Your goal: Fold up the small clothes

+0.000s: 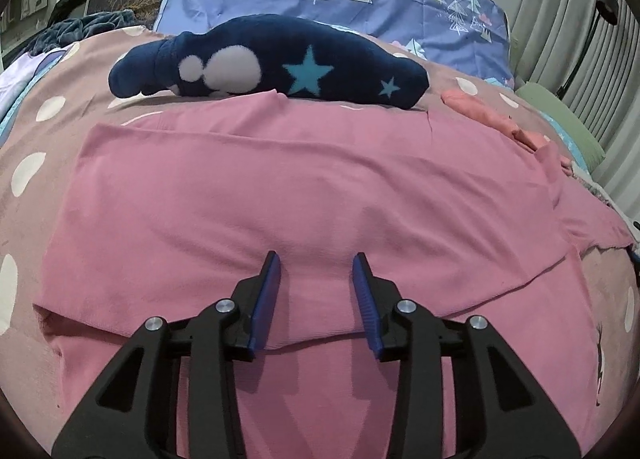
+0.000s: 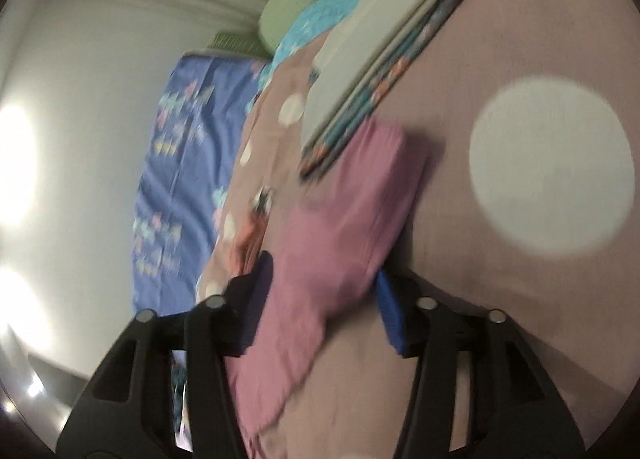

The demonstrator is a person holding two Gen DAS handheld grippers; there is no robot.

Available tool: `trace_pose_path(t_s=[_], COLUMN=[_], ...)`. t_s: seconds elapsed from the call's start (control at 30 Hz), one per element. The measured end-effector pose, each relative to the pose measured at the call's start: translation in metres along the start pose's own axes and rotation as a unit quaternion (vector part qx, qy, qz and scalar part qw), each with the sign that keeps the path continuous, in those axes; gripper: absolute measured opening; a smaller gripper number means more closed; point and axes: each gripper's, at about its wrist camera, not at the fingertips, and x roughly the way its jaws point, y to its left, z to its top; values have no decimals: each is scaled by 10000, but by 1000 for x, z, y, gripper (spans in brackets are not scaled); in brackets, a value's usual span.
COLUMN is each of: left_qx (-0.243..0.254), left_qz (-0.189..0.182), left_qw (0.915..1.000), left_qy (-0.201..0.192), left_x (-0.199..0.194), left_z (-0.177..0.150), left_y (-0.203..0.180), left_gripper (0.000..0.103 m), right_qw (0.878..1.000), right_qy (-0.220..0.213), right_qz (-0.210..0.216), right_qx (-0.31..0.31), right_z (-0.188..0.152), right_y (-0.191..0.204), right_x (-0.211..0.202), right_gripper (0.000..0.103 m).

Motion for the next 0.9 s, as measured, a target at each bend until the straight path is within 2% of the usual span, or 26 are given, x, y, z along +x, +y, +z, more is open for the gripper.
trace_pose_path(t_s=[0.07,0.1,0.13,0.2,0.27,0.33,0.4,0.5,0.57,0.6,0.63,0.73,0.8,0.83,0.9], left_qx=[-2,-5,-12,-17,-6,40,52,-44,-175,-240,-285,-409,-496,-520,-567], left_qz=[-9,-11,-21,-29,-32,2,10,-111,-268,-346,-400,-558,-672,-707,-794], left_qw=[10000,10000,10000,10000,10000,10000,10000,9999,9995,9991,9988,9976,9965,9961,9952], left_qy=[-4,-4,-6,-4,1,6,-4,-27,-51,-61,-68,-84,-92,-94,-96], left_x=[0,0,0,0,0,0,0,-1,-2,-3,-3,-3,-2,-2,-2], left_z=[0,0,0,0,0,1,0,0,0,0,-1,-1,-1,-1,-1], left_y=[1,0,1,1,1,-1,-2,3,9,11,13,17,21,22,23], left_gripper=[40,40,40,40,41,42,42,42,42,42,42,42,42,43,44], right_qw=[9993,9985,9979,9983,9958,9872,9715,9278,8962,8772,8686,8435,8358,8359,8390], right_qy=[-232,-276,-247,-229,-78,302,688,1501,2134,2517,2693,3316,3604,3666,3680], right_qz=[-51,8,109,369,906,1447,1927,2587,2787,2773,2675,2015,1685,1571,1659], right_qx=[304,476,582,401,-75,-605,-1196,-2228,-2713,-3003,-3184,-3715,-3783,-3771,-3648], right_z=[16,20,20,16,-1,-31,-71,-157,-212,-248,-265,-324,-341,-340,-338], right_y=[-9,-16,-19,-7,27,73,119,182,200,202,202,176,155,146,135], right_x=[7,10,13,15,15,20,23,29,40,50,57,86,102,110,107], right_gripper=[11,6,5,4,4,4,4,5,5,5,5,7,8,8,11])
